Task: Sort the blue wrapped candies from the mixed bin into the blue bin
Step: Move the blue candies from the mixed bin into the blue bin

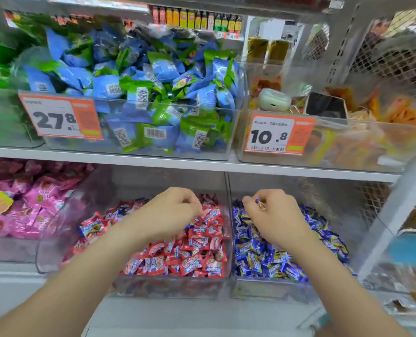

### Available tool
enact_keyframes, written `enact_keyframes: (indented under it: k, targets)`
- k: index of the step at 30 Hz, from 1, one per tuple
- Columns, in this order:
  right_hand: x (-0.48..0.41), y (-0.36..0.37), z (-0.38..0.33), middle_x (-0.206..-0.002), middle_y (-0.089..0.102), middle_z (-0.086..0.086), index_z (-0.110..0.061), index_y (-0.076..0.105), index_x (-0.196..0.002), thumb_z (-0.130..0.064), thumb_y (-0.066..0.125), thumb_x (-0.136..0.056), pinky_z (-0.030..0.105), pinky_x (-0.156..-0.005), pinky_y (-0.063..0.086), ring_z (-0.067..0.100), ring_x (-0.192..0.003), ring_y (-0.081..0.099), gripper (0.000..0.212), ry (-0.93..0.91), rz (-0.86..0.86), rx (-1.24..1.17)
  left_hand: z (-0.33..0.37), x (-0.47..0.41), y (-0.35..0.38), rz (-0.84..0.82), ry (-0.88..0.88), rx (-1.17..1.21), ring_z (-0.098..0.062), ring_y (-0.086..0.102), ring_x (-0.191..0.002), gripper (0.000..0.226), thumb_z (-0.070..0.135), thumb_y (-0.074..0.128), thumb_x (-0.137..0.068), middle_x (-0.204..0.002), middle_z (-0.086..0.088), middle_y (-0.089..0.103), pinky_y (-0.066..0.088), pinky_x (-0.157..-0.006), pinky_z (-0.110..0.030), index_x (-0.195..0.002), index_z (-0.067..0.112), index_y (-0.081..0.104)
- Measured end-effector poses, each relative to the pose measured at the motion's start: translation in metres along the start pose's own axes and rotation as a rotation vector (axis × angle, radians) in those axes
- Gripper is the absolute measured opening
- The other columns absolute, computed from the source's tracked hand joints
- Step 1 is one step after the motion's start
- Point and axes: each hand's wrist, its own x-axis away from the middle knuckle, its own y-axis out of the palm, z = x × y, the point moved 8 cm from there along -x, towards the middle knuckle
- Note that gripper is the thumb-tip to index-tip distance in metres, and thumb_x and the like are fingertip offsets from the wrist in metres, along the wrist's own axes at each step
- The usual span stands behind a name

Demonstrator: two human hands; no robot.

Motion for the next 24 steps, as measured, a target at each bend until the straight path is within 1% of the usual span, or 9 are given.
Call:
enact_keyframes:
  k: [3,6,8,10,12,14,17,20,24]
  targets:
    - [0.001,-0.018,0.048,-0.081,0.068,0.000,-0.024,0.063,-0.097,-0.045,0.062,-0.101,0.039,-0.071,0.053,0.025,-0.083,0.066,0.021,0.038,0.079,0.137,0.036,0.009,0.037,-0.034,0.123,-0.032,-0.015,0.050,-0.048,0.017,0.028,0.056,-0.096,-0.090,-0.013,0.074,0.038,-0.045,-0.022,-0.090,0.023,0.071]
    - [0.006,-0.012,0.063,-0.105,0.046,-0.006,-0.031,0.060,-0.116,-0.045,0.062,-0.101,0.036,-0.080,0.053,0.020,-0.092,0.060,0.021,-0.080,-0.049,0.141,0.084,0.013,0.071,0.058,0.321,-0.131,-0.017,0.064,-0.059,0.017,0.032,0.056,-0.096,-0.083,0.002,0.073,0.051,-0.053,-0.028,-0.087,0.028,0.069]
    - [0.009,-0.003,0.068,-0.111,0.041,-0.009,-0.035,0.060,-0.126,-0.064,0.045,-0.090,0.035,-0.086,0.045,0.025,-0.111,0.052,0.049,-0.115,-0.162,0.240,0.105,0.005,0.091,0.139,0.411,-0.215,-0.016,0.067,-0.072,0.015,0.037,0.053,-0.096,-0.085,0.008,0.070,0.057,-0.068,-0.035,-0.087,0.032,0.064]
    - [0.008,0.002,0.083,-0.145,0.039,0.000,-0.037,0.047,-0.149,-0.075,0.024,-0.072,0.044,-0.107,0.036,0.035,-0.141,0.033,0.089,-0.053,-0.220,0.421,0.119,-0.010,0.109,0.221,0.471,-0.303,-0.021,0.063,-0.088,0.015,0.042,0.051,-0.099,-0.090,0.009,0.063,0.055,-0.080,-0.043,-0.092,0.032,0.059]
    - [0.009,0.015,0.096,-0.171,0.016,-0.003,-0.041,0.029,-0.162,-0.083,0.022,-0.068,0.057,-0.126,0.017,0.038,-0.159,0.010,0.103,-0.024,-0.342,0.412,0.119,-0.032,0.127,0.203,0.429,-0.325,-0.031,0.061,-0.102,0.021,0.048,0.047,-0.103,-0.106,0.002,0.056,0.051,-0.091,-0.046,-0.109,0.030,0.057]
    - [0.010,0.028,0.112,-0.174,0.008,-0.008,-0.043,0.022,-0.163,-0.088,0.027,-0.072,0.061,-0.127,0.014,0.038,-0.161,0.003,0.102,-0.033,-0.441,0.404,0.107,-0.055,0.148,0.028,0.306,-0.311,-0.039,0.056,-0.119,0.039,0.045,0.041,-0.106,-0.128,-0.011,0.050,0.044,-0.104,-0.046,-0.136,0.021,0.051]
    - [0.005,0.022,0.135,-0.168,0.025,-0.002,-0.049,0.014,-0.159,-0.072,0.047,-0.095,0.060,-0.119,0.031,0.042,-0.153,0.022,0.075,0.035,-0.395,0.491,0.093,-0.065,0.167,-0.204,0.281,-0.312,-0.036,0.049,-0.135,0.047,0.024,0.037,-0.107,-0.150,-0.018,0.045,0.040,-0.106,-0.039,-0.153,0.014,0.042]
    - [-0.001,-0.003,0.127,-0.146,0.049,0.006,-0.046,0.031,-0.156,-0.057,0.058,-0.098,0.053,-0.106,0.044,0.041,-0.135,0.046,0.065,0.080,-0.195,0.529,0.099,-0.044,0.155,-0.157,0.445,-0.382,-0.022,0.049,-0.135,0.046,0.010,0.042,-0.101,-0.145,-0.006,0.053,0.035,-0.107,-0.027,-0.145,0.017,0.055]
    - [0.006,-0.026,0.076,-0.125,0.069,0.000,-0.030,0.064,-0.136,-0.029,0.070,-0.084,0.040,-0.099,0.052,0.025,-0.118,0.064,0.052,-0.013,0.070,0.244,0.101,-0.002,0.114,0.089,0.597,-0.461,-0.017,0.054,-0.107,0.022,0.026,0.050,-0.098,-0.110,0.008,0.061,0.046,-0.097,-0.037,-0.109,0.033,0.067]
